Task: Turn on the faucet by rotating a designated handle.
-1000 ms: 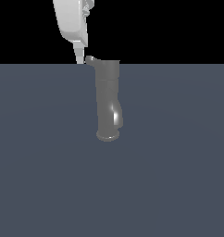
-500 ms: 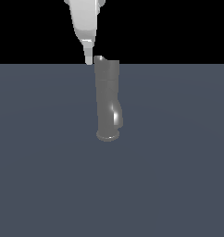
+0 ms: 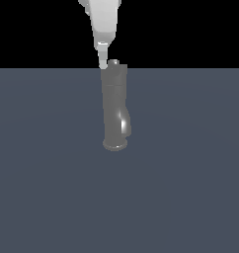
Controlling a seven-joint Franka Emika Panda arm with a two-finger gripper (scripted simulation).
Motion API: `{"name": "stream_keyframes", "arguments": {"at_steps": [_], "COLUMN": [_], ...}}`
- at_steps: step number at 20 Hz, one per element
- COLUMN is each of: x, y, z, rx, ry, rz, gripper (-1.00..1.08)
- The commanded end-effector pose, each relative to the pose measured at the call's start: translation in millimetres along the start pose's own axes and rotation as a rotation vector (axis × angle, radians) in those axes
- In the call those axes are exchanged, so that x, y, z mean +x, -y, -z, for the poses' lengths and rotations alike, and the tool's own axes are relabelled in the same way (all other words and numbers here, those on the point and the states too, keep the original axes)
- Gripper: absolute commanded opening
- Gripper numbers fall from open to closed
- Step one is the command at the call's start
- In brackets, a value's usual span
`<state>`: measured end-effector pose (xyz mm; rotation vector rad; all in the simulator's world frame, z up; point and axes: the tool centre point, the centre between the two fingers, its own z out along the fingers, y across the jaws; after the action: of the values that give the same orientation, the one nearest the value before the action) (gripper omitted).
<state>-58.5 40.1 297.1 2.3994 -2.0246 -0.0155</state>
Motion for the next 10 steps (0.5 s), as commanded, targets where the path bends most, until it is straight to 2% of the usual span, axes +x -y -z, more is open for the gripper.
{"name": "stream_keyframes", "arguments": {"at_steps": [1,10], "x": [35.2,80.1], "y": [3.5,14.1], "z": [0.3,0.7], "rx": [0.006,0.008], "ry": [-0.003,-0.005], "rz": [-0.048,-0.078], "gripper": [-1.00,-1.00]}}
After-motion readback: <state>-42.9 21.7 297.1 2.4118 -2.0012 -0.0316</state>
